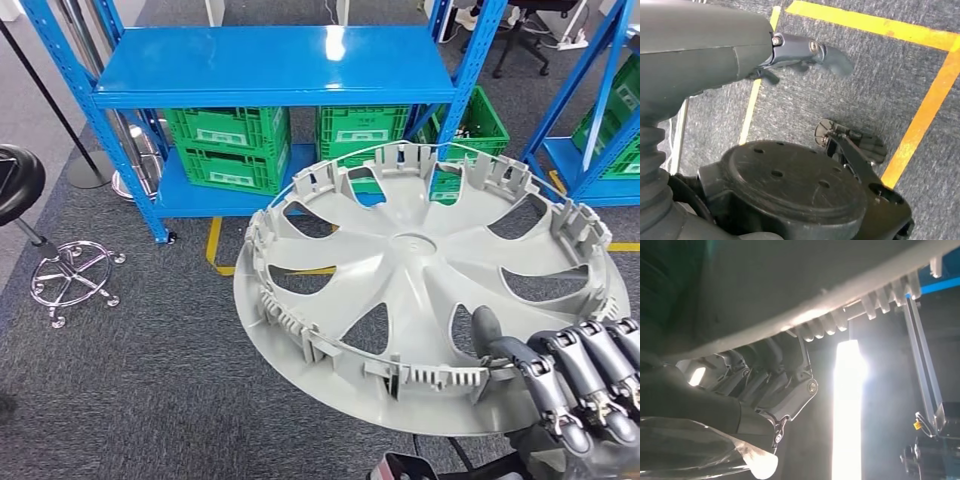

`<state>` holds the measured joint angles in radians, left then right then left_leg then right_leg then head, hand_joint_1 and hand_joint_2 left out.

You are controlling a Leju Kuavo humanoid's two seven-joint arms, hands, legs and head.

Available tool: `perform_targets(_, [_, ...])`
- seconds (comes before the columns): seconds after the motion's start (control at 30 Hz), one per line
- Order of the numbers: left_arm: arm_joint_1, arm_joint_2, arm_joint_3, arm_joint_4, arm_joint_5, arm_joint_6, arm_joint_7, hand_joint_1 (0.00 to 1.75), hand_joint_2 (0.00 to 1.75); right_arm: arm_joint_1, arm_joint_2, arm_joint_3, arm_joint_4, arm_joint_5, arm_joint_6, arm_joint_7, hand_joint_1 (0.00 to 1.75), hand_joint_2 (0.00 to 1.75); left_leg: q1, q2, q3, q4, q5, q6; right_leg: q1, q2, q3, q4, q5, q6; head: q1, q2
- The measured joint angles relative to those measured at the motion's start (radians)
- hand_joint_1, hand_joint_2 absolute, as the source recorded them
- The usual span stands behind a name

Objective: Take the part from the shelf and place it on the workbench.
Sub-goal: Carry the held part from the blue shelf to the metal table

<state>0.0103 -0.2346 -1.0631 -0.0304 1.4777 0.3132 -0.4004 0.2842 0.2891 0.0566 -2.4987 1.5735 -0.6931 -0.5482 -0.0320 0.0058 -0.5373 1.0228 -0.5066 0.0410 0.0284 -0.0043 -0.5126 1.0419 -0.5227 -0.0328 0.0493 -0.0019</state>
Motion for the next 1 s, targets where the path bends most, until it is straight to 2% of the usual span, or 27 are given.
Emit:
perform_targets(0.07, [0.001, 0.003, 0.006, 0.000, 0.001, -0.004, -0.012, 0.00, 1.75, 0.000, 0.003, 0.000, -0.002, 0.000, 0.000, -0.006, 1.75, 1.75, -0.001, 0.000, -0.005, 0.000, 0.005, -0.010, -0.005, 0.000, 0.005, -0.036, 0.006, 0.001, 0.001, 0.000])
perform_targets(0.1, [0.003, 0.004, 0.011, 0.000, 0.001, -0.008, -0.017, 0.00, 1.75, 0.000, 0.005, -0.001, -0.003, 0.000, 0.000, -0.008, 1.75, 1.75, -0.001, 0.000, -0.011, 0.010, -0.007, -0.018, -0.010, 0.000, 0.008, -0.053, 0.009, 0.002, 0.000, 0.000])
perform_targets(0.17, [0.005, 0.005, 0.027, 0.000, 0.002, -0.014, -0.024, 0.00, 1.75, 0.001, 0.007, -0.002, -0.005, 0.000, 0.000, -0.012, 1.75, 1.75, 0.006, -0.003, -0.038, 0.080, -0.066, -0.036, -0.021, 0.000, 0.010, -0.075, 0.020, 0.005, -0.004, 0.000])
perform_targets(0.23, [0.008, 0.006, 0.043, 0.000, 0.002, -0.017, -0.031, 0.00, 1.75, 0.003, 0.008, -0.004, -0.005, 0.000, 0.000, -0.017, 1.75, 1.75, 0.017, -0.003, -0.068, 0.196, -0.131, -0.055, -0.027, -0.002, -0.002, -0.074, 0.029, 0.010, -0.007, 0.000])
perform_targets(0.27, [0.008, 0.007, 0.051, 0.000, 0.002, -0.018, -0.034, 0.00, 1.75, 0.003, 0.009, -0.005, -0.005, 0.000, 0.000, -0.019, 1.75, 1.75, 0.021, -0.003, -0.070, 0.233, -0.141, -0.063, -0.030, -0.003, -0.007, -0.070, 0.032, 0.013, -0.006, 0.000])
perform_targets(0.3, [0.008, 0.007, 0.059, 0.000, 0.002, -0.018, -0.036, 0.00, 1.75, 0.003, 0.010, -0.007, -0.005, 0.000, 0.000, -0.021, 1.75, 1.75, 0.025, -0.003, -0.057, 0.236, -0.132, -0.070, -0.034, -0.003, -0.013, -0.066, 0.034, 0.016, -0.006, 0.000])
perform_targets(0.33, [0.008, 0.007, 0.065, 0.000, 0.002, -0.018, -0.036, 0.00, 1.75, 0.003, 0.010, -0.009, -0.005, 0.001, 0.000, -0.021, 1.75, 1.75, 0.030, -0.003, -0.029, 0.203, -0.106, -0.076, -0.038, -0.003, -0.018, -0.059, 0.035, 0.019, -0.006, 0.000])
perform_targets(0.37, [0.009, 0.008, 0.070, 0.000, 0.002, -0.018, -0.036, 0.00, 1.75, 0.003, 0.011, -0.010, -0.005, 0.000, 0.000, -0.022, 1.75, 1.75, 0.037, -0.003, 0.009, 0.140, -0.074, -0.084, -0.042, -0.003, -0.024, -0.051, 0.036, 0.023, -0.006, 0.000])
perform_targets(0.4, [0.009, 0.008, 0.074, 0.000, 0.002, -0.018, -0.034, 0.00, 1.75, 0.003, 0.012, -0.012, -0.005, 0.000, 0.000, -0.022, 1.75, 1.75, 0.039, -0.004, 0.044, 0.079, -0.054, -0.090, -0.043, -0.002, -0.031, -0.043, 0.036, 0.028, -0.007, 0.000])
perform_targets(0.43, [0.010, 0.008, 0.077, 0.000, 0.002, -0.017, -0.033, 0.00, 1.75, 0.003, 0.013, -0.012, -0.006, 0.001, 0.000, -0.022, 1.75, 1.75, 0.041, -0.005, 0.066, 0.032, -0.041, -0.089, -0.043, -0.001, -0.039, -0.035, 0.037, 0.034, -0.008, 0.000])
perform_targets(0.47, [0.010, 0.008, 0.081, 0.000, 0.002, -0.017, -0.032, 0.00, 1.75, 0.004, 0.014, -0.013, -0.006, 0.001, 0.000, -0.023, 1.75, 1.75, 0.041, -0.007, 0.076, 0.004, -0.040, -0.085, -0.042, 0.001, -0.048, -0.028, 0.040, 0.042, -0.009, 0.000])
perform_targets(0.57, [0.012, 0.007, 0.091, 0.000, 0.002, -0.018, -0.031, 0.00, 1.75, 0.005, 0.016, -0.015, -0.009, 0.000, 0.000, -0.023, 1.75, 1.75, 0.039, -0.009, 0.059, -0.009, -0.041, -0.051, -0.040, 0.003, -0.070, -0.018, 0.050, 0.061, -0.010, 0.000])
perform_targets(0.6, [0.012, 0.007, 0.093, 0.000, 0.002, -0.019, -0.031, 0.00, 1.75, 0.005, 0.016, -0.015, -0.009, 0.000, 0.000, -0.023, 1.75, 1.75, 0.039, -0.008, 0.053, -0.009, -0.037, -0.039, -0.041, 0.003, -0.081, -0.007, 0.040, 0.066, -0.010, 0.000])
perform_targets(0.63, [0.013, 0.007, 0.096, 0.000, 0.002, -0.020, -0.030, 0.00, 1.75, 0.006, 0.016, -0.015, -0.010, 0.000, 0.000, -0.024, 1.75, 1.75, 0.040, -0.007, 0.046, -0.009, -0.030, -0.029, -0.041, 0.003, -0.096, 0.020, 0.018, 0.070, -0.008, 0.000])
perform_targets(0.67, [0.013, 0.007, 0.100, 0.000, 0.002, -0.021, -0.030, 0.00, 1.75, 0.006, 0.016, -0.015, -0.010, 0.000, 0.000, -0.025, 1.75, 1.75, 0.040, -0.005, 0.039, -0.010, -0.024, -0.021, -0.041, 0.003, -0.119, 0.069, -0.015, 0.073, -0.007, 0.000])
perform_targets(0.73, [0.013, 0.007, 0.108, 0.000, 0.002, -0.023, -0.029, 0.00, 1.75, 0.007, 0.016, -0.015, -0.010, 0.000, 0.000, -0.025, 1.75, 1.75, 0.037, -0.003, 0.024, -0.009, -0.013, -0.010, -0.041, 0.003, -0.172, 0.203, -0.085, 0.075, -0.005, 0.000])
perform_targets(0.77, [0.013, 0.007, 0.111, 0.000, 0.002, -0.023, -0.029, 0.00, 1.75, 0.008, 0.016, -0.016, -0.010, 0.000, 0.000, -0.024, 1.75, 1.75, 0.034, -0.002, 0.018, -0.008, -0.009, -0.008, -0.040, 0.003, -0.187, 0.252, -0.103, 0.074, -0.005, 0.000])
perform_targets(0.8, [0.013, 0.007, 0.113, 0.000, 0.002, -0.023, -0.029, 0.00, 1.75, 0.009, 0.016, -0.016, -0.010, 0.000, 0.000, -0.022, 1.75, 1.75, 0.031, -0.001, 0.013, -0.008, -0.004, -0.007, -0.040, 0.003, -0.184, 0.266, -0.102, 0.071, -0.005, 0.000])
perform_targets(0.83, [0.013, 0.007, 0.113, 0.000, 0.002, -0.023, -0.028, 0.00, 1.75, 0.011, 0.016, -0.016, -0.010, 0.000, 0.000, -0.019, 1.75, 1.75, 0.028, -0.001, 0.010, -0.008, -0.001, -0.006, -0.038, 0.003, -0.160, 0.237, -0.083, 0.065, -0.005, 0.000])
perform_targets(0.9, [0.013, 0.007, 0.114, 0.000, 0.002, -0.023, -0.027, 0.00, 1.75, 0.012, 0.016, -0.017, -0.010, 0.000, 0.000, -0.012, 1.75, 1.75, 0.024, -0.002, 0.009, -0.008, 0.003, -0.007, -0.031, 0.003, -0.074, 0.099, -0.026, 0.048, -0.005, 0.000])
perform_targets(0.93, [0.013, 0.006, 0.115, 0.000, 0.002, -0.023, -0.026, 0.00, 1.75, 0.012, 0.016, -0.017, -0.010, 0.000, 0.000, -0.010, 1.75, 1.75, 0.022, -0.002, 0.007, -0.007, 0.004, -0.010, -0.028, 0.002, -0.034, 0.032, -0.008, 0.040, -0.006, 0.000])
perform_targets(0.97, [0.013, 0.006, 0.115, 0.000, 0.002, -0.024, -0.026, 0.00, 1.75, 0.013, 0.016, -0.018, -0.010, 0.000, 0.000, -0.008, 1.75, 1.75, 0.021, -0.001, 0.004, -0.005, 0.007, -0.014, -0.024, 0.002, -0.010, -0.011, -0.001, 0.034, -0.006, 0.000])
perform_targets(1.0, [0.013, 0.005, 0.115, 0.000, 0.002, -0.024, -0.026, 0.00, 1.75, 0.013, 0.017, -0.018, -0.011, 0.000, 0.000, -0.006, 1.75, 1.75, 0.021, 0.000, -0.001, -0.004, 0.011, -0.020, -0.022, 0.003, -0.001, -0.031, -0.003, 0.031, -0.006, 0.000])
